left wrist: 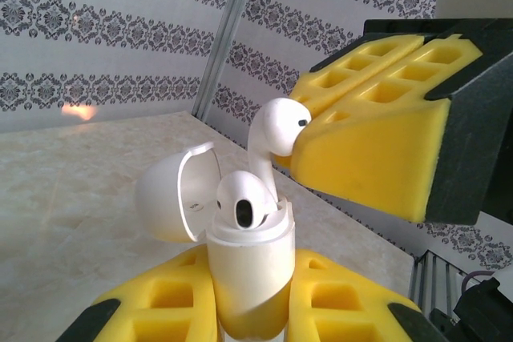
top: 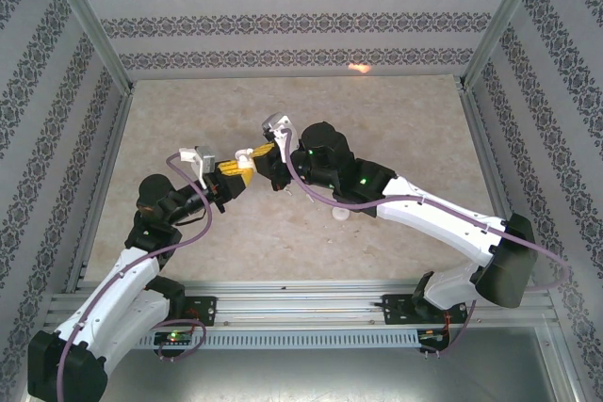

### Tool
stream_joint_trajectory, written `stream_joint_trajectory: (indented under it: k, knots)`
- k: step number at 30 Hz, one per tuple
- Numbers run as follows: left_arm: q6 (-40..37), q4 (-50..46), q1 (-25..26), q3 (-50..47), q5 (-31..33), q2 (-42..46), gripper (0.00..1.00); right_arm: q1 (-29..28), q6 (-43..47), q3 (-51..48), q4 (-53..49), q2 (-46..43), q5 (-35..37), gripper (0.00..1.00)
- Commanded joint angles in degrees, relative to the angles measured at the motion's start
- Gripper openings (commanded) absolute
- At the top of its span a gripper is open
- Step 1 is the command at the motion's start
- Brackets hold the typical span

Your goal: Insert wireless bluetooth earbuds into charging case

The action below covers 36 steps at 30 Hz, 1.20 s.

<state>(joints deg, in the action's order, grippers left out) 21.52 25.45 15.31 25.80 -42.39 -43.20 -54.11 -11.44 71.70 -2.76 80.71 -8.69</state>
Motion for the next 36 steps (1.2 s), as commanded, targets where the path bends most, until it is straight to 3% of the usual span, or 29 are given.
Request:
stream_joint_trajectory:
  k: [1,13,25,36]
  knots:
    - [0.5,4.1,0.3,1.8,0.1,0.1,0.0,0.5,-1.1,-1.2,0.5,-1.8,-1.4,0.07]
    - [1.2,5.2,0.2,2.8,-0.3,-0.6,0.0,0.7,-2.4,-1.4,-2.0,-0.8,-3.5,0.07]
    - [2.0,5.0,0.3,3.1,-0.3,0.0,0.0,0.7,-2.2,-0.2,-3.8,-0.7,-2.5,0.17]
    - [2.7,5.3,0.3,2.6,-0.1,0.2,0.0,0.9,-1.6,0.8,-5.6,-0.6,-2.7,0.19]
